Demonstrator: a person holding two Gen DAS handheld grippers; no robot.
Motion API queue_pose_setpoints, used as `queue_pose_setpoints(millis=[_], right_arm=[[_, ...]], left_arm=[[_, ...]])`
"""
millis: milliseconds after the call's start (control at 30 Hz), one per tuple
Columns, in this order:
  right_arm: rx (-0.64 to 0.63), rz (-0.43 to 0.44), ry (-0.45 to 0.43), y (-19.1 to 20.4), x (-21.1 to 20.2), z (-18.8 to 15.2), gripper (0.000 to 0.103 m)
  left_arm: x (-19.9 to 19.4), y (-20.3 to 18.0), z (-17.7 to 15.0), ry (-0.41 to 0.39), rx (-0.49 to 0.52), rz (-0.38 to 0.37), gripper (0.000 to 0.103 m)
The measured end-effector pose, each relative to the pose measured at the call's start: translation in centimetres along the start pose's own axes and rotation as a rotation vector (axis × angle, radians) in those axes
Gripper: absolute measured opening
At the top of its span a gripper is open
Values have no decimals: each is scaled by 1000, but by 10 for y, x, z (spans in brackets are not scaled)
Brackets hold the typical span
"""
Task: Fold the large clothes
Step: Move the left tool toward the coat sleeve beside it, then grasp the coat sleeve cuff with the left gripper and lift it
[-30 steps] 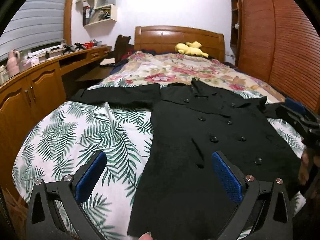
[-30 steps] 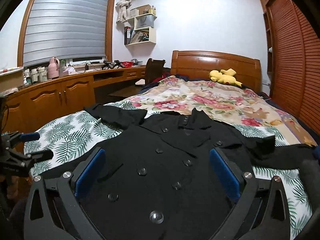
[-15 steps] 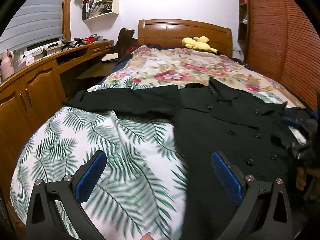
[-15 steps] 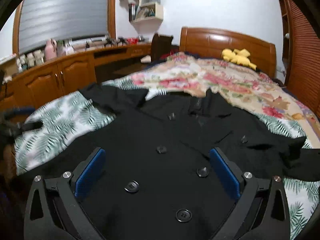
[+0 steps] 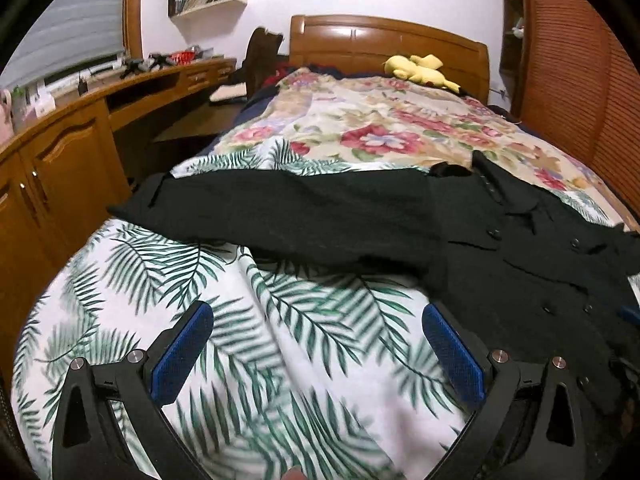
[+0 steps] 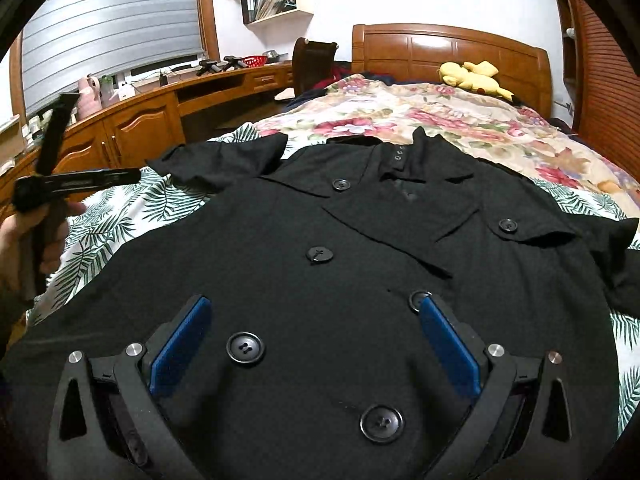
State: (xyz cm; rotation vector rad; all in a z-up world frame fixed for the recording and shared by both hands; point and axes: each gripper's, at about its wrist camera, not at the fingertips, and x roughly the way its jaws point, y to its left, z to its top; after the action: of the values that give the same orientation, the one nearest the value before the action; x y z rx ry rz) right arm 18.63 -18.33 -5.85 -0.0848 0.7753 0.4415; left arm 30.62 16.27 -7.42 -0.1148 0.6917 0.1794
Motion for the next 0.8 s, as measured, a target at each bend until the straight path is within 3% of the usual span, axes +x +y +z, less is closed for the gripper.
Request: queue_pose_setpoints(millis=[133, 400, 500, 633, 700, 767, 800], right_arm=[[7, 1, 1, 0, 3, 0, 103], [-7, -10, 5, 2, 6, 0, 103], [-12, -14, 7, 3, 7, -1, 103], [-13, -17, 4, 3, 7, -1, 103], [-11, -20, -1, 2, 6, -2, 103], [-11, -22, -3, 3, 5, -2, 103], [-12, -23, -5, 4, 5, -2, 103]], left_arm=[[30, 12, 13, 35, -31, 6, 103], [86, 47, 35, 103, -196, -31, 103], [101, 59, 43, 129, -255, -34, 97], [115, 72, 50, 159, -356, -86, 66], [121, 74, 53, 173, -365, -89, 57], [124, 75, 58, 173, -356, -72, 32], [124, 74, 61, 168, -348, -56, 25]])
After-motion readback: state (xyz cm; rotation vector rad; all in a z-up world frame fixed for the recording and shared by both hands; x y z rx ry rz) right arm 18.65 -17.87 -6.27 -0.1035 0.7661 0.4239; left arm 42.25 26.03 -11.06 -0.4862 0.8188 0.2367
